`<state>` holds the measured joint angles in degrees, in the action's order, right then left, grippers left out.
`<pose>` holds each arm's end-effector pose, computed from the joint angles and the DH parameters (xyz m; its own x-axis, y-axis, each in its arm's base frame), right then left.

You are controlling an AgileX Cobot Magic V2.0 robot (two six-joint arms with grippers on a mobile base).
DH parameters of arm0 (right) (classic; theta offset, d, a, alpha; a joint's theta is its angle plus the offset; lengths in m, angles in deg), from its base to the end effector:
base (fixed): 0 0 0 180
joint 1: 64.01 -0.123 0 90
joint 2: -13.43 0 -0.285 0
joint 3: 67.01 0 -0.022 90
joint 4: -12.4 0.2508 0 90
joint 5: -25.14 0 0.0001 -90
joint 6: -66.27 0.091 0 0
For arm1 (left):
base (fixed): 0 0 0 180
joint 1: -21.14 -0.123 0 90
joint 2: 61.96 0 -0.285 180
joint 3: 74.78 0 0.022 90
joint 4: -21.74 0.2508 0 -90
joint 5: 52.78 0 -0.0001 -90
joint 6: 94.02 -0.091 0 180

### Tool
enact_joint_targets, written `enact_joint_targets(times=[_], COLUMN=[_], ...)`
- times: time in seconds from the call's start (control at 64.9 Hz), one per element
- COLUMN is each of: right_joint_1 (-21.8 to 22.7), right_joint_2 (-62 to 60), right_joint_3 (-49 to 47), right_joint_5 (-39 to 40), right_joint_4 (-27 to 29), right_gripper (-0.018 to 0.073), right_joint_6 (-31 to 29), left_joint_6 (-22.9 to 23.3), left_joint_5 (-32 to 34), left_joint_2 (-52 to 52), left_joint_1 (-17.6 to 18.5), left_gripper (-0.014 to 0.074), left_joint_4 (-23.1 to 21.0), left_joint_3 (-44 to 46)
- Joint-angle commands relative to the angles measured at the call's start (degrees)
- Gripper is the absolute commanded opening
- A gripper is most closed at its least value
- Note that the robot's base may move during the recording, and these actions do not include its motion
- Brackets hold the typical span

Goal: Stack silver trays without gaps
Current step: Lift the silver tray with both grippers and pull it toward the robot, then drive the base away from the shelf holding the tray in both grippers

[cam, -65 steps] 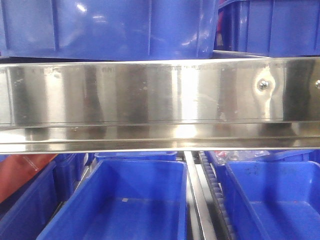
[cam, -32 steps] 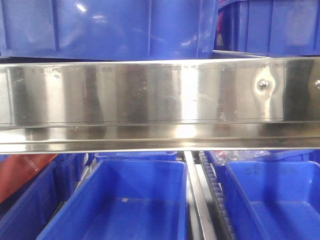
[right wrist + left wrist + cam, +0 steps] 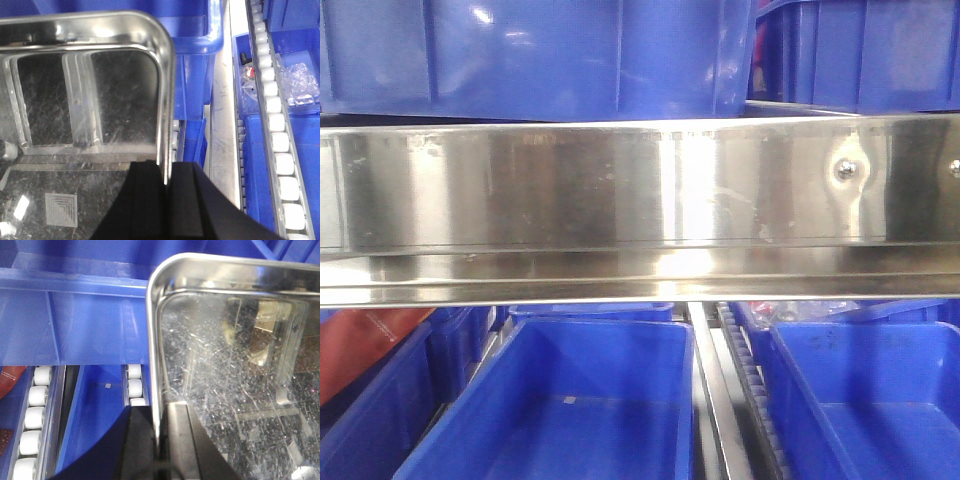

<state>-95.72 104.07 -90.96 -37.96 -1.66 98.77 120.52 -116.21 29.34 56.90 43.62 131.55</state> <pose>0.2602 0.1376 0.4713 -0.6443 0.1056 -0.7574 -0.0971 0.9711 0.2180 0.2556 -0.1467 0.4827 -0.5790 -0.0622 -0.8130 0.1045 0.9832 -0.1496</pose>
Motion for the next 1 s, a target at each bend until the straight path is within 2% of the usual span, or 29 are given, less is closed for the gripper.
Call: enact_joint_targets(times=[0.0,0.987], right_joint_1=[-0.4,-0.4], right_joint_2=[-0.2,-0.2], right_joint_3=[-0.6,-0.6], right_joint_5=[3.0,3.0], right_joint_4=[-0.3,-0.3], right_gripper=[-0.0074,-0.0074], right_joint_6=[-0.6,-0.6], left_joint_6=[0.1,0.1], left_joint_5=[3.0,3.0], left_joint_2=[-0.8,-0.8], left_joint_1=[0.5,0.5], left_gripper=[-0.0012,-0.0012], left_joint_4=[-0.7,-0.7], left_joint_3=[0.6,0.6])
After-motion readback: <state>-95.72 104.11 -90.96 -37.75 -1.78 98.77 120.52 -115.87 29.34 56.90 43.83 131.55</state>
